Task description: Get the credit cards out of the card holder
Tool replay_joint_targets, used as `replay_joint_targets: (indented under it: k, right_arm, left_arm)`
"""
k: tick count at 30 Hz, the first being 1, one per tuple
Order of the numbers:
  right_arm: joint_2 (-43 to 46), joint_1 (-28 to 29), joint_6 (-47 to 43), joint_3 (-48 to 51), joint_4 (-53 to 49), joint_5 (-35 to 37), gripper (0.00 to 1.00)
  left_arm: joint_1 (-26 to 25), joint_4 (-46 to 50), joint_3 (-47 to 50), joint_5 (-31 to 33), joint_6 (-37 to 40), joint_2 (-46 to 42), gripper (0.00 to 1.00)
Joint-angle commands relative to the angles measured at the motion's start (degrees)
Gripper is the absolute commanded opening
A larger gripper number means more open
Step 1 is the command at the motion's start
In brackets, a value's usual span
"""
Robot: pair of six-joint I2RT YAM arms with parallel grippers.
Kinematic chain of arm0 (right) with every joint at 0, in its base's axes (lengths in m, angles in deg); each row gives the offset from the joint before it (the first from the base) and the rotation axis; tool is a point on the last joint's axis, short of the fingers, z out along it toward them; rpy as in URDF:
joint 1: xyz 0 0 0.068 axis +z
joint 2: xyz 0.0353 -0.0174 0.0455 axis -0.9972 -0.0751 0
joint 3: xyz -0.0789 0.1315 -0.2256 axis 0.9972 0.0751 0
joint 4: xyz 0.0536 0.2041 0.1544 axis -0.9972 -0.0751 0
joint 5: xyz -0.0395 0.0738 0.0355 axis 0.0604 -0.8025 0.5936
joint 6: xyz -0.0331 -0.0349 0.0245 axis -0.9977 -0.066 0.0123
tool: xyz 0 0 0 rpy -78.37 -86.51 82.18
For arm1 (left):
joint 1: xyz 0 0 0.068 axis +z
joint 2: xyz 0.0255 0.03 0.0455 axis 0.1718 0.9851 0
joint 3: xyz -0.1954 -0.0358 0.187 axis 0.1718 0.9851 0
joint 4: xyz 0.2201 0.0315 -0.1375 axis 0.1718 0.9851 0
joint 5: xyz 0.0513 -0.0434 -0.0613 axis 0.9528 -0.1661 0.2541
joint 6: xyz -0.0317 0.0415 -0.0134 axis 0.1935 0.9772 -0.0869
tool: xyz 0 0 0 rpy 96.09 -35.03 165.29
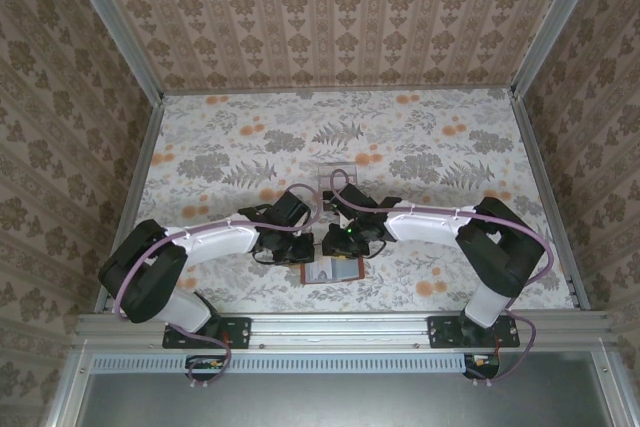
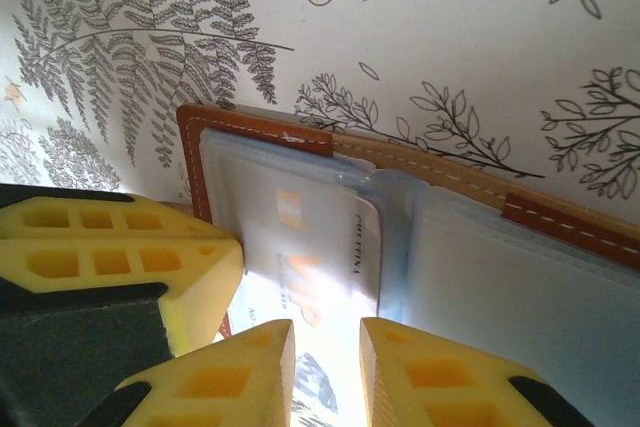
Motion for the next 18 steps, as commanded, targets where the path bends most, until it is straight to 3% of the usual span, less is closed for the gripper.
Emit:
replay_joint_targets:
  k: [1,18]
  right_arm:
    - [0.4,-0.3,1.8,1.5,2.3,-2.5,0.25]
    - [-2.9,-0.4,2.2,3.3,4.6,-2.4,0.25]
  left_arm:
    - [-0.3,2.0,0.2,1.3,-0.1,-0.3,0.07]
    - [-0.4,2.3,0.2,1.1,-0.3,-0.6,0.07]
